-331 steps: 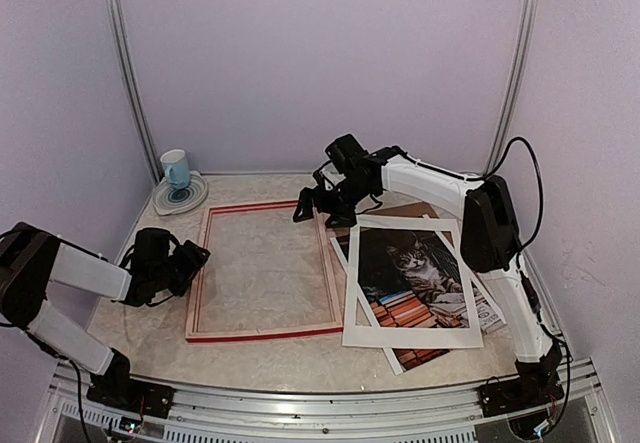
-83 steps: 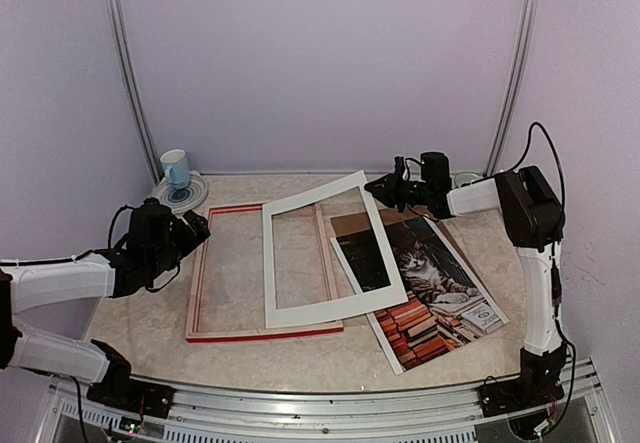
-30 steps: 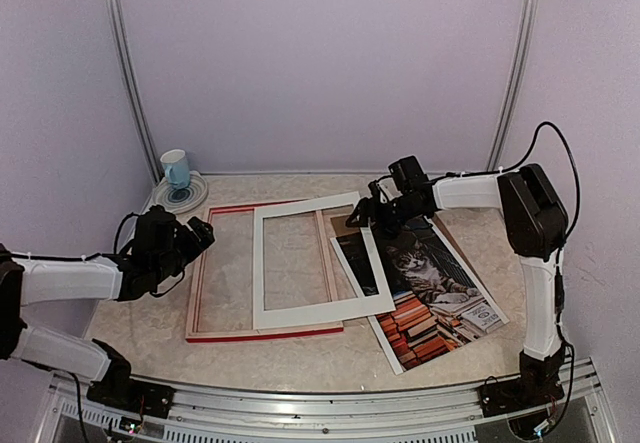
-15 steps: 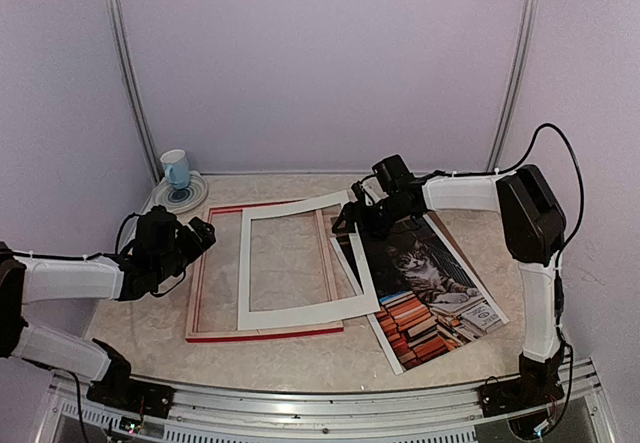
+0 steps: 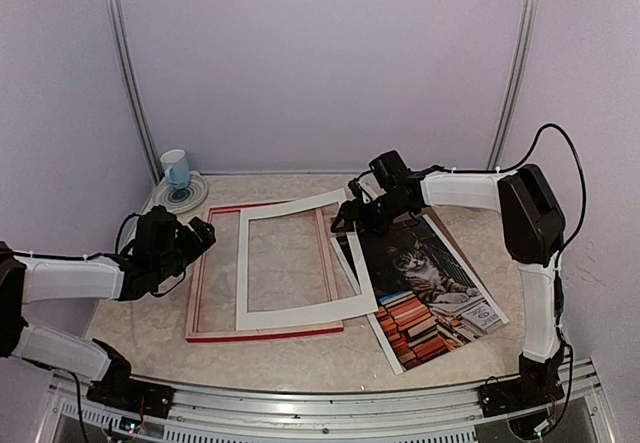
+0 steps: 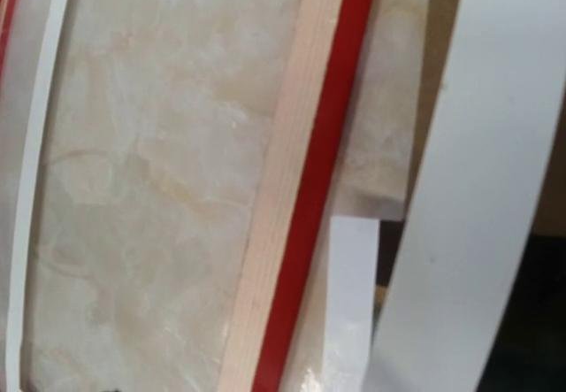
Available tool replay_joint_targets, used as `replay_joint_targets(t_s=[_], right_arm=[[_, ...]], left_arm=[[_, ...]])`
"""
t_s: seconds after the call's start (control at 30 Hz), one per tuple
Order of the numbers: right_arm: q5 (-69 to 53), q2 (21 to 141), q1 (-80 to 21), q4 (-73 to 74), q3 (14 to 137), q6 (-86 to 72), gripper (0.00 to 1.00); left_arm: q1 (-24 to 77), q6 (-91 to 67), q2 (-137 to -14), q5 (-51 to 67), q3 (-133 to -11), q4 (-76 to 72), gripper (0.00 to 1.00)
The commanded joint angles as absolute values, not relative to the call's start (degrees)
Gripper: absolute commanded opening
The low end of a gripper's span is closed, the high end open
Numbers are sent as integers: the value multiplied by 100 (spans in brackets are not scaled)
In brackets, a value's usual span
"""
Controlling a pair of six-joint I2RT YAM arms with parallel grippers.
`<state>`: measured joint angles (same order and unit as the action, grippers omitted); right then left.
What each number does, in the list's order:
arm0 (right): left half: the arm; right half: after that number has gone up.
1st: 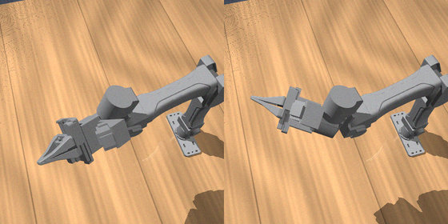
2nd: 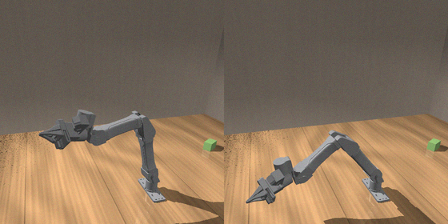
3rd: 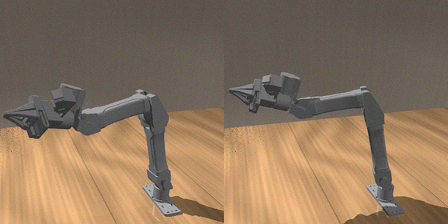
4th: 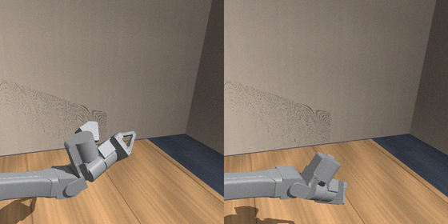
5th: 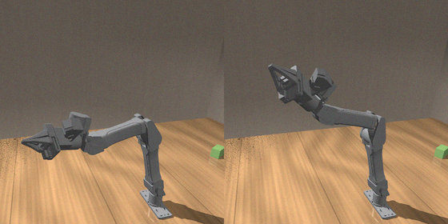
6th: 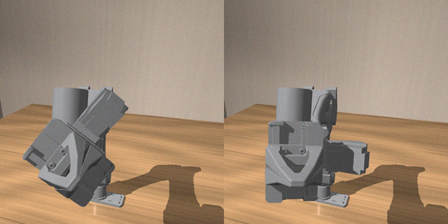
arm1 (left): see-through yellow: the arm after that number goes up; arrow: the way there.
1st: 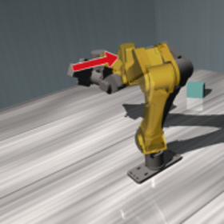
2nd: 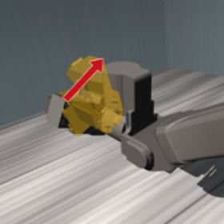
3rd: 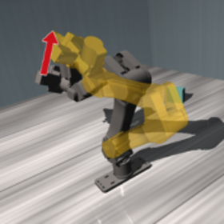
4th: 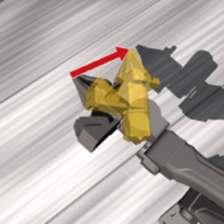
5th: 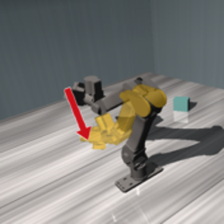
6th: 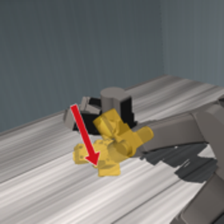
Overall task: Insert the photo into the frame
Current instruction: Place the mat board on the glass panel.
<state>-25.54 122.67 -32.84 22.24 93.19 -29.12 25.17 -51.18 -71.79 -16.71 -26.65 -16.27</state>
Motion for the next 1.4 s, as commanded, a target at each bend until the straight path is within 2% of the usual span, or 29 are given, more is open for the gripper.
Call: replay_joint_targets(t_s=[0.0,0.23,0.53,1.37], right_arm=[[-2774,12303,-3437,2209,9477,-2926,78],[-2879,12482,-3615,2315,9852,-2922,79],[-2394,12370,-3617,2801,9788,-2500,79],[-2587,12698,-3609,2455,9607,-2733,80]], left_arm=[[2531,-5123,-7267,-1612,-2620,-1749,99],[2527,-5114,-7232,-1651,-2615,-1699,99],[2523,-5119,-7211,-1663,-2580,-1730,99],[2522,-5105,-7118,-1683,-2625,-1658,99]])
